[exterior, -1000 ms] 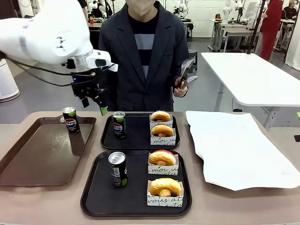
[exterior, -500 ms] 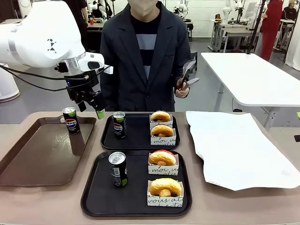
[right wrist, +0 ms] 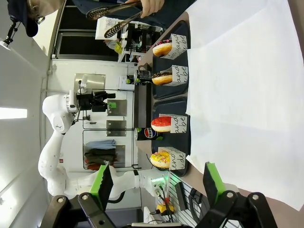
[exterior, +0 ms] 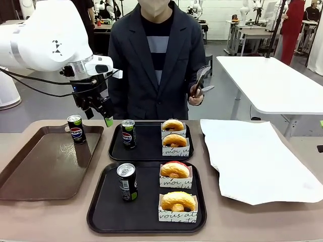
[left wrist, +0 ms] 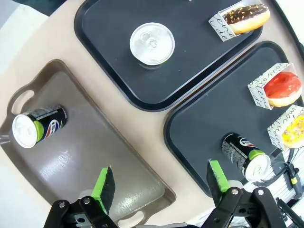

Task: Set up donuts and drinks on trays.
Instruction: Pick up one Pepsi coke from the Handle tray and place it on the Flat Tray without a Pepsi coke.

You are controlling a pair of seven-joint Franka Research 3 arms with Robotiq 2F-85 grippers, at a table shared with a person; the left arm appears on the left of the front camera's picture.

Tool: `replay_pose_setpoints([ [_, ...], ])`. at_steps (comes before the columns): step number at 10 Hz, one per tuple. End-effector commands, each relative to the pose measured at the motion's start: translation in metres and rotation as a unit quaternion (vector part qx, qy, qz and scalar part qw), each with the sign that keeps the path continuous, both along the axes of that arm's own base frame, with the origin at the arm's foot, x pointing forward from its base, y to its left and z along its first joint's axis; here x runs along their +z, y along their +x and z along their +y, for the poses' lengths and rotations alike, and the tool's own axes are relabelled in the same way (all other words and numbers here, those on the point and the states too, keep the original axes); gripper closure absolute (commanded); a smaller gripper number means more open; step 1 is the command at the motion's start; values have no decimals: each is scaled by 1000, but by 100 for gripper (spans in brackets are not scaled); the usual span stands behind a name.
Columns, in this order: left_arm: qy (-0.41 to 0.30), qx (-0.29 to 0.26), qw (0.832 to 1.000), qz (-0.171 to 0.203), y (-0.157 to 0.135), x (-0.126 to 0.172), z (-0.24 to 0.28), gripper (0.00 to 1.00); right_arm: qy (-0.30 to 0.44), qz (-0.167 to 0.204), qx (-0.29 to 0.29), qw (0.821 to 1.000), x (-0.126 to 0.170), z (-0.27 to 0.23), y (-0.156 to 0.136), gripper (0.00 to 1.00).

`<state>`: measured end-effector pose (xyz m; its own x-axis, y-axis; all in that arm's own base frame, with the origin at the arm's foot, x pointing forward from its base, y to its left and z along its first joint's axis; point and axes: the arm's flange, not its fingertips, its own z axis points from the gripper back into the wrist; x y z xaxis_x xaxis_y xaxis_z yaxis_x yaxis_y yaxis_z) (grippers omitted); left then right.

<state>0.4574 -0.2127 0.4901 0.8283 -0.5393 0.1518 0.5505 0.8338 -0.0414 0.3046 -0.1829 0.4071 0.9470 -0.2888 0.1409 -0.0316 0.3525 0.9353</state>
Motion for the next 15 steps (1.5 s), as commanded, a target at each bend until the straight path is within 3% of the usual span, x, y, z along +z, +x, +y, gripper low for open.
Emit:
replay_pose_setpoints([
  [1, -69, 39, 997, 22, -10, 10, 62, 0, 8, -10, -1, 1000, -1, 1, 2, 0],
  [4, -259, 122, 957, 53, -73, -11, 172, 0, 8, -10, -1, 1000, -1, 1, 2, 0],
  [6, -387, 171, 905, 46, -101, -24, 235, 0, 8, -10, -1, 1000, -1, 1, 2, 0],
  [8, -462, 225, 857, 48, -115, -27, 286, 0, 8, -10, -1, 1000, -1, 1, 2, 0],
  [9, -482, 233, 843, 48, -126, -31, 308, 0, 8, -10, -1, 1000, -1, 1, 2, 0],
  [11, -488, 252, 833, 69, -124, -41, 350, 0, 8, -10, -1, 1000, -1, 1, 2, 0],
  [13, -504, 246, 817, 136, -113, -62, 380, 0, 8, -10, -1, 1000, -1, 1, 2, 0],
  [14, -516, 244, 809, 139, -114, -72, 396, 0, 8, -10, -1, 1000, -1, 1, 2, 0],
  [15, -513, 232, 816, 128, -122, -77, 409, 0, 8, -10, -1, 1000, -1, 1, 2, 0],
])
